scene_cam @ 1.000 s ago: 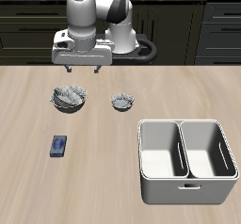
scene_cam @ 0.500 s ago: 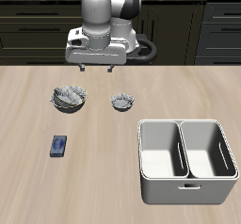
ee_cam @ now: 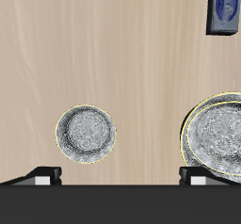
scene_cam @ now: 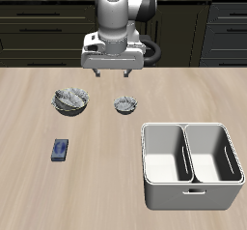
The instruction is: Stack the middle-sized bowl on the largest bowl and stack the smallest bowl on the middle-sized bowl
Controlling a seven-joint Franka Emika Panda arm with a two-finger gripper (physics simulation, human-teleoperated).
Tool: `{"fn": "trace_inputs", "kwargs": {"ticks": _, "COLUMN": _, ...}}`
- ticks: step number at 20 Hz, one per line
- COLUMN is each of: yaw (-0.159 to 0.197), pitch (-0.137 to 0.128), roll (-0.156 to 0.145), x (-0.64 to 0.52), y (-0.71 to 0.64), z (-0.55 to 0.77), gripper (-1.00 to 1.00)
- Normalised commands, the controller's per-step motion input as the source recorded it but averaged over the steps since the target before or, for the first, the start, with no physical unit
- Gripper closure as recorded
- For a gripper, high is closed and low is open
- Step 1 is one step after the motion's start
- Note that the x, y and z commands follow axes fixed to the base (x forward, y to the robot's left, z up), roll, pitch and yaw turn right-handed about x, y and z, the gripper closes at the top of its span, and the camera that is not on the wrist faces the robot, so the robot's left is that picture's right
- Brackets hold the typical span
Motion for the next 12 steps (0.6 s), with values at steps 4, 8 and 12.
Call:
{"fn": "trace_inputs", "kwargs": {"ticks": 4, "yaw": -0.009, "pitch": 0.014, "roll": 0.007, "x": 0.01, "y": 0.13, "z": -0.13, "gripper": -1.0}}
{"fn": "trace_inputs", "kwargs": {"ticks": 8, "yaw": -0.024, "pitch": 0.044, "roll": -0.017, "x": 0.0, "y": -0.11, "z": -0.23, "gripper": -1.0}}
{"fn": "trace_inputs", "kwargs": {"ticks": 12, "yaw": 0.009, "pitch": 0.019, "roll": -0.048, "x": -0.02, "y": -0.13, "z": -0.37, "gripper": -1.0}}
